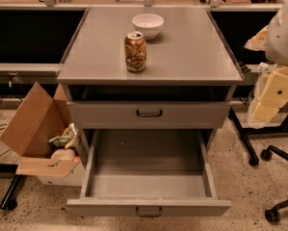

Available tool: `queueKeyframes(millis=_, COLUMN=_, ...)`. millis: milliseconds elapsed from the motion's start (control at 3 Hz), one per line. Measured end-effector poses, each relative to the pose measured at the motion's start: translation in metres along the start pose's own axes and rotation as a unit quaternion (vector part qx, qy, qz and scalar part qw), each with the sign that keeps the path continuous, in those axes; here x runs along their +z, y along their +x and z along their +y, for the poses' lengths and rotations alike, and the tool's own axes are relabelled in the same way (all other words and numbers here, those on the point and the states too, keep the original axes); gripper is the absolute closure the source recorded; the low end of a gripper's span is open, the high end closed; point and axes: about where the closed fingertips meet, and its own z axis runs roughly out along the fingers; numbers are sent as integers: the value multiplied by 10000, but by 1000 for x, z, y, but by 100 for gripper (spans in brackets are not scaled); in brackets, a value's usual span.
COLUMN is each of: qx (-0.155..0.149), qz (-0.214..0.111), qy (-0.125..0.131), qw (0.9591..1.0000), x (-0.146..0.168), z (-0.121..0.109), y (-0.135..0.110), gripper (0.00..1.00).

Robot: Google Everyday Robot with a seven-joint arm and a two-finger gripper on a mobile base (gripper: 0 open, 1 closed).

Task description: Place orange can into middle drawer

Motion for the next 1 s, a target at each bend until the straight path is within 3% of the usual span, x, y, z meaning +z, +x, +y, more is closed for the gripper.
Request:
queueKeyframes(millis=333, qx=0, qz=0, qy=0, qw=10000, x=0, z=0, y=0, gripper=0)
queueKeyframes(millis=667, qx=88, qz=-329, qy=90, qw=9994, x=15, z=-23, y=-26, gripper=0)
queueKeyframes(millis=1000, qx=206, qz=-874, qy=96, qw=9959, x=47, z=-53, y=-70, gripper=0)
